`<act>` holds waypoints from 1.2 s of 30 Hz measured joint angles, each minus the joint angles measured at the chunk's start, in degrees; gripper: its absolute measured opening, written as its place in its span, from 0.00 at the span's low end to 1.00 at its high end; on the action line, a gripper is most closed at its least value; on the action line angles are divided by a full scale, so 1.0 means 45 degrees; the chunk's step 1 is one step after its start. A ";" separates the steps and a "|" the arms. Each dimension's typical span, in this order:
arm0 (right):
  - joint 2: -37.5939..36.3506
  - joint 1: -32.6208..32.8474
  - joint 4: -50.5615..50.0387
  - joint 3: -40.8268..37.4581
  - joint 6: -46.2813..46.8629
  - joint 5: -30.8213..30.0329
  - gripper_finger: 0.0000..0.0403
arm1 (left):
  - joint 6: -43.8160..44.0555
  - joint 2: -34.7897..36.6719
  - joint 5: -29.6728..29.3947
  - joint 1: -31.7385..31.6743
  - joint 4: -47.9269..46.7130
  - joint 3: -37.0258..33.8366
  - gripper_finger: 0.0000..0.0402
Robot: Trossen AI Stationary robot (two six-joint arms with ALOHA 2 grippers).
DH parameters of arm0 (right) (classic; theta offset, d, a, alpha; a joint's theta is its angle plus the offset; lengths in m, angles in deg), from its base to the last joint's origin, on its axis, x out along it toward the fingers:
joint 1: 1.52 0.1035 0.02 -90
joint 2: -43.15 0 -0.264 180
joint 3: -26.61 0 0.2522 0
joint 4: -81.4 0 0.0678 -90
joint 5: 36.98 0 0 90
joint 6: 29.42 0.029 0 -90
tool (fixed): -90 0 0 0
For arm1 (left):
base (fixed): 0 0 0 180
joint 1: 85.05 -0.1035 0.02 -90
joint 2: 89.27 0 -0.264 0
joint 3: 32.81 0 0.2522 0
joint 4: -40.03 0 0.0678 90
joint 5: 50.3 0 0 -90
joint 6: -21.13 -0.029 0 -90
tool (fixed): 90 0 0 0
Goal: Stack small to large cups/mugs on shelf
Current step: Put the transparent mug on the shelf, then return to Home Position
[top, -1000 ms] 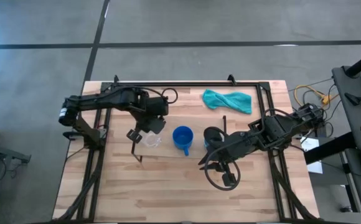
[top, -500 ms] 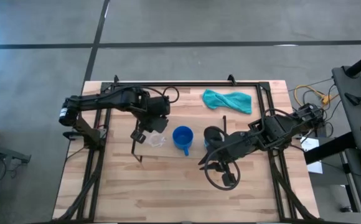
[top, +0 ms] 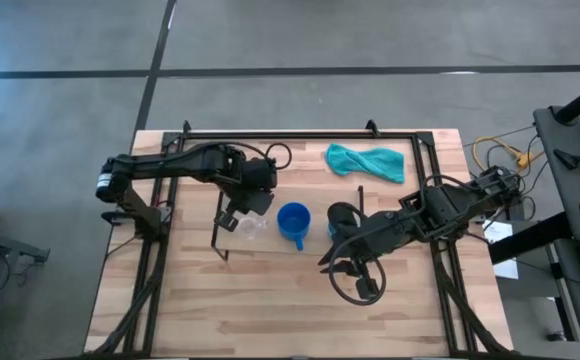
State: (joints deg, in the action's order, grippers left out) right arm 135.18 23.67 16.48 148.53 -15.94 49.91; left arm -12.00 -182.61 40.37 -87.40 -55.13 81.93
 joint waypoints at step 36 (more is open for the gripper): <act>0.0000 -0.0024 0.0020 0.0000 -0.0077 0.0000 0.17 | 0.4574 0.1307 -0.0264 0.0582 -0.1472 0.3604 0.20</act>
State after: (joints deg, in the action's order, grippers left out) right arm 135.18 23.56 16.57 148.53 -16.29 49.91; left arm 8.59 -176.73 39.18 -84.78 -61.75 98.14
